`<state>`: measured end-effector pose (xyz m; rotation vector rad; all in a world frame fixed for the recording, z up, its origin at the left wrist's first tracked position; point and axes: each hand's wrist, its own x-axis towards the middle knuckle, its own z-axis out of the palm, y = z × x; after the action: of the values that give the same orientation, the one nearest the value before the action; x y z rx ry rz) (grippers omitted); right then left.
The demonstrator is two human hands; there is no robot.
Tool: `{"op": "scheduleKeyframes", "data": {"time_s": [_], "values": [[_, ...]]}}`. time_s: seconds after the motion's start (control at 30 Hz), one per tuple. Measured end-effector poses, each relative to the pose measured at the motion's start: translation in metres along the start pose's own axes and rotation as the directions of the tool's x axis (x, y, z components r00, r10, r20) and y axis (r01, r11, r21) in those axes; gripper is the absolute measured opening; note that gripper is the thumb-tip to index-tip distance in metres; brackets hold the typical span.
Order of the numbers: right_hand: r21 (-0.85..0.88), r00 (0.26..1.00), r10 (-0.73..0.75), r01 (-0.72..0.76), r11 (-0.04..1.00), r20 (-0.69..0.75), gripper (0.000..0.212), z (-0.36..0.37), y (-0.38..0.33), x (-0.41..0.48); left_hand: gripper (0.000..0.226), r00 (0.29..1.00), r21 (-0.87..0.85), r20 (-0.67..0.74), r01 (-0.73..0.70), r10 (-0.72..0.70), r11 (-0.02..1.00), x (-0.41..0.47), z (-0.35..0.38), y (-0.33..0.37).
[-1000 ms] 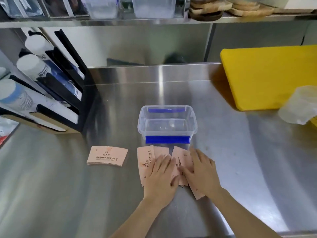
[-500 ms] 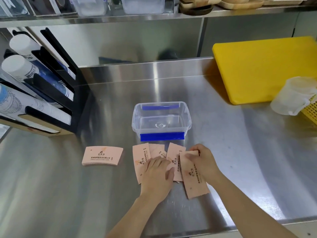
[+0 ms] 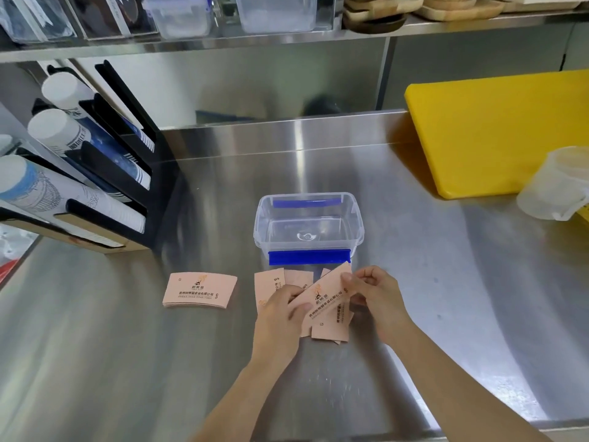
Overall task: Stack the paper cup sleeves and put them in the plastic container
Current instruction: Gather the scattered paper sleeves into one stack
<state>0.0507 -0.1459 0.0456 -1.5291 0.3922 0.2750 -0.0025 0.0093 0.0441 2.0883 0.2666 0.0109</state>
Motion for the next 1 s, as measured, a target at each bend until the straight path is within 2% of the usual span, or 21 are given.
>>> {"op": "scheduleKeyframes", "data": {"time_s": [0.13,0.2,0.23,0.33,0.4,0.47,0.57,0.67,0.73,0.8,0.87,0.93,1.0], "values": [[-0.087,0.998,-0.063,0.064,0.994,0.015,0.014,-0.005,0.005,0.005,0.009,0.997,0.024,-0.081,-0.011,0.013,1.000,0.002,-0.006,-0.001],[-0.255,0.988,-0.153,0.153,0.955,0.019,0.005,-0.006,0.007,0.011,0.010,0.991,0.009,-0.131,0.016,-0.015,1.000,0.001,-0.007,-0.002],[-0.384,0.982,-0.182,0.188,0.904,0.052,0.011,-0.006,0.008,0.015,0.011,0.988,0.003,-0.150,0.031,-0.030,1.000,0.000,-0.008,-0.003],[-0.692,0.949,-0.162,0.308,0.653,0.270,0.057,-0.005,0.011,0.021,0.014,0.980,-0.014,-0.189,0.055,-0.057,0.998,-0.001,-0.010,-0.006],[-0.744,0.926,-0.121,0.361,0.563,0.358,0.076,0.000,0.010,0.022,0.015,0.977,-0.024,-0.206,0.056,-0.060,0.998,-0.001,-0.012,-0.007],[-0.767,0.922,-0.119,0.373,0.522,0.368,0.083,0.004,0.009,0.023,0.015,0.975,-0.024,-0.214,0.058,-0.061,0.998,0.000,-0.013,-0.008],[-0.808,0.933,-0.106,0.352,0.472,0.344,0.084,0.009,0.004,0.023,0.014,0.973,-0.029,-0.220,0.061,-0.066,0.998,0.002,-0.015,-0.011],[-0.864,0.939,-0.079,0.340,0.372,0.335,0.084,0.012,-0.002,0.021,0.015,0.970,-0.048,-0.232,0.066,-0.075,0.997,0.006,-0.018,-0.013],[-0.881,0.942,-0.095,0.334,0.336,0.321,0.073,0.012,-0.005,0.023,0.018,0.970,-0.093,-0.222,0.079,-0.098,0.993,0.007,-0.021,-0.013],[-0.840,0.941,-0.109,0.336,0.426,0.321,0.044,0.010,-0.010,0.028,0.020,0.972,-0.103,-0.204,0.097,-0.117,0.990,0.010,-0.024,-0.014],[-0.757,0.945,-0.090,0.308,0.577,0.316,0.016,0.005,-0.020,0.028,0.021,0.973,-0.097,-0.190,0.111,-0.128,0.989,0.014,-0.026,-0.017],[-0.622,0.939,-0.085,0.286,0.729,0.332,0.012,0.001,-0.029,0.027,0.022,0.979,-0.102,-0.167,0.103,-0.119,0.990,0.018,-0.028,-0.021],[-0.475,0.932,-0.077,0.250,0.844,0.354,0.018,-0.001,-0.035,0.026,0.026,0.988,-0.126,-0.122,0.081,-0.097,0.989,0.021,-0.030,-0.022]]}}
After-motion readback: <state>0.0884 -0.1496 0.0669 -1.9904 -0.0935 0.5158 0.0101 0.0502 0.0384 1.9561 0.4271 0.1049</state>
